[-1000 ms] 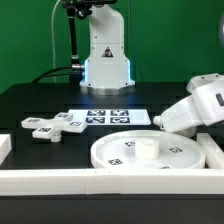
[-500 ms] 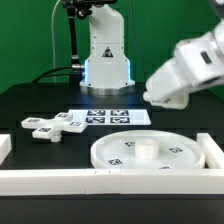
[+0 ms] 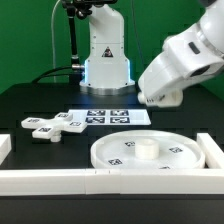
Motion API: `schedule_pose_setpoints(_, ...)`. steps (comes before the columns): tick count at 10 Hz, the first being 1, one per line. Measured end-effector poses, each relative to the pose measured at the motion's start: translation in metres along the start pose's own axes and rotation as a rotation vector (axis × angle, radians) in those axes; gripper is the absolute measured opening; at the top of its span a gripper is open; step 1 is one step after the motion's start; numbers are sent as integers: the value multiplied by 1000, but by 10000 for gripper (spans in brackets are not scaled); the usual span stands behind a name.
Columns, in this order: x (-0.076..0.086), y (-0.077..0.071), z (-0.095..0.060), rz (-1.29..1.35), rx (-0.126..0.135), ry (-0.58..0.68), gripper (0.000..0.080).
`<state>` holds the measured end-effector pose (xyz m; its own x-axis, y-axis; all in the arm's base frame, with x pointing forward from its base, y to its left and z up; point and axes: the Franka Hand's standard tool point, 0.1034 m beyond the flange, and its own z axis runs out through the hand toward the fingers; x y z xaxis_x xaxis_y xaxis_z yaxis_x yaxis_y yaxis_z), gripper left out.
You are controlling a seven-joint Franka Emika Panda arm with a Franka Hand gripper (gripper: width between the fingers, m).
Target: Assemble round table
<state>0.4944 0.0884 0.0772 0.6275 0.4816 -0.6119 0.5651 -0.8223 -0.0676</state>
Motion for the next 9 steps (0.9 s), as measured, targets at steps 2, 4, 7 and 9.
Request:
schedule_pose_setpoints(2,-7,6,-12,82,139,64,409)
schedule_pose_setpoints(4,0,24,-35,75,116,283,409)
schedule_pose_setpoints(7,2,32,-34,102,66,454,409)
schedule_pose_setpoints(9,-10,36,-40,170,140,537,409)
